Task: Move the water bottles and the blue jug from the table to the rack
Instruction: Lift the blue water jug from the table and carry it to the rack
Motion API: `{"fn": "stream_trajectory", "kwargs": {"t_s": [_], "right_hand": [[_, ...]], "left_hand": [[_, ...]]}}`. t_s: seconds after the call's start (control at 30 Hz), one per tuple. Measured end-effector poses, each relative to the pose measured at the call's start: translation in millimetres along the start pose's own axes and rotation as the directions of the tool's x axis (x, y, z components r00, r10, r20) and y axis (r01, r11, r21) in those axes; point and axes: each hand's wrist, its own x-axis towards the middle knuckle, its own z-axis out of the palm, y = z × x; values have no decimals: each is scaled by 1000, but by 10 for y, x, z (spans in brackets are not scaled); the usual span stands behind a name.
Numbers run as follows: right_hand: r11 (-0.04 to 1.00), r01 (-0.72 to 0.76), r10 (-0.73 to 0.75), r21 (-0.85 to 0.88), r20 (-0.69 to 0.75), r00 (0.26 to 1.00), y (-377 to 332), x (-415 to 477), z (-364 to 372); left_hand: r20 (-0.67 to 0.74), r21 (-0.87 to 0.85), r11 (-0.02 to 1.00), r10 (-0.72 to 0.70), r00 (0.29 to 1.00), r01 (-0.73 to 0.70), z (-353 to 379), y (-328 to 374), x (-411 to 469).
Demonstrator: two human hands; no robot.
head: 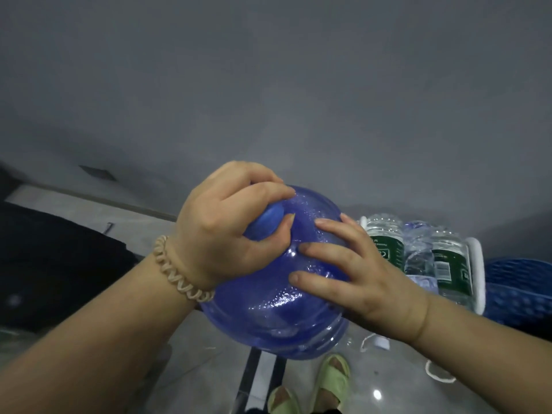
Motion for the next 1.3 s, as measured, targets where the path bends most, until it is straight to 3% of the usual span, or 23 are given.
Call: {"fn": "stream_trajectory", "kwargs": {"t_s": [0.17,0.87,1.03,1.3], "right_hand": [[1000,16,-16,14,36,999,443,59,164],[971,-229,234,-68,80,969,1260,159,1320],[968,-244,247,-64,30,969,1363,106,1566],[970,-243,245,-35,73,967,1485,-86,1757]], "left_hand": [[-28,23,999,-24,999,24,278,-305,110],[123,-181,983,10,992,13,1245,-1837,167],[162,-210,978,18,987,16,1405,-2018,80],[186,-225,972,-25,982,67,1640,-2107,-99]]}}
